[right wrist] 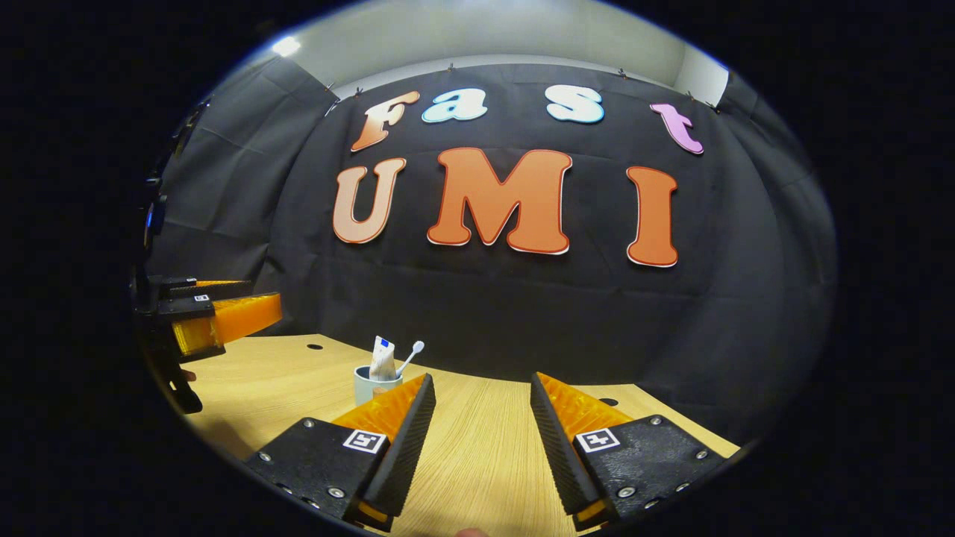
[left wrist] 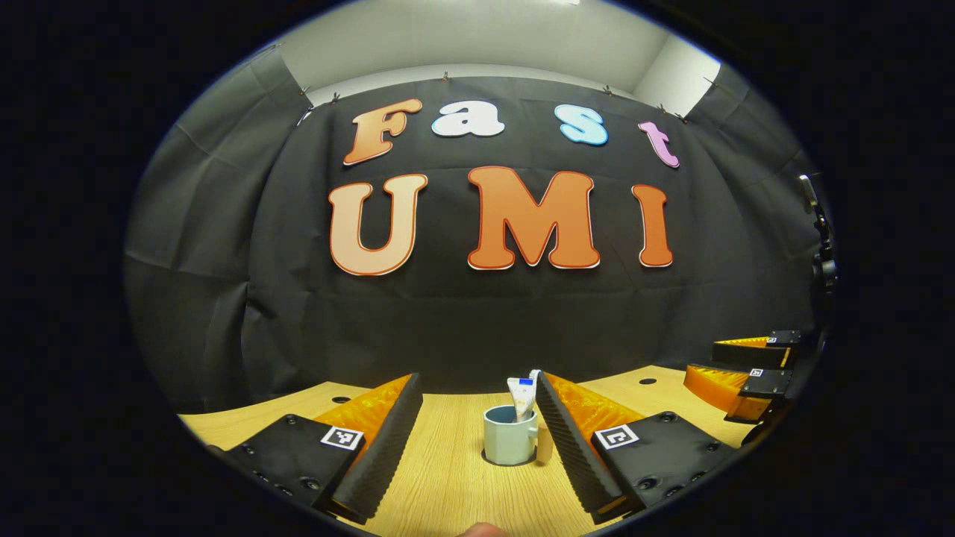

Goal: Put the toothbrush and toothpaste on the desktop into the cup, then pick up the cup and place it on the coaster on the desktop.

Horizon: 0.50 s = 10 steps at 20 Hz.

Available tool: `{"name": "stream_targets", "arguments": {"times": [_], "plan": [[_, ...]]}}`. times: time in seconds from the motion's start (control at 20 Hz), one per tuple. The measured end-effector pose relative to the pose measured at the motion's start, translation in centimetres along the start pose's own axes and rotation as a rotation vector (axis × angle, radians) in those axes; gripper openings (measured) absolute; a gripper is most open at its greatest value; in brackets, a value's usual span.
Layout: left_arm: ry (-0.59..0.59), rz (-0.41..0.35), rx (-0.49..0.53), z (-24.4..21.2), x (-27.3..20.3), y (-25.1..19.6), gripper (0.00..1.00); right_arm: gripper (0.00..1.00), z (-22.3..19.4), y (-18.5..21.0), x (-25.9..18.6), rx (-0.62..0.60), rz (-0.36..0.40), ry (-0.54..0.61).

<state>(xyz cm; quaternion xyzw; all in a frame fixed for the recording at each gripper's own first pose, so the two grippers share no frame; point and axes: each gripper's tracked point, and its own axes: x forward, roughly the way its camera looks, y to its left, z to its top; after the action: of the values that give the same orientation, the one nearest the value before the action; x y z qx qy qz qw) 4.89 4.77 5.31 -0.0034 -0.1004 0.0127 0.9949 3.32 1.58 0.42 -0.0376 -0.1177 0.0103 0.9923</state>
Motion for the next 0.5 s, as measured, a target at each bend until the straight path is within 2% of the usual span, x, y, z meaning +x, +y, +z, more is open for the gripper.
{"name": "stream_targets", "arguments": {"times": [0.25,0.5], "plan": [[-0.021,-0.009,-0.023,0.42,-0.37,-0.33,0.96,0.77,-0.16,0.39,-0.17,0.022,0.008,0.002],[-0.038,-0.004,-0.026,0.85,-0.65,-0.11,0.98,0.77,0.18,0.73,-0.46,0.024,0.012,-0.006]]}}
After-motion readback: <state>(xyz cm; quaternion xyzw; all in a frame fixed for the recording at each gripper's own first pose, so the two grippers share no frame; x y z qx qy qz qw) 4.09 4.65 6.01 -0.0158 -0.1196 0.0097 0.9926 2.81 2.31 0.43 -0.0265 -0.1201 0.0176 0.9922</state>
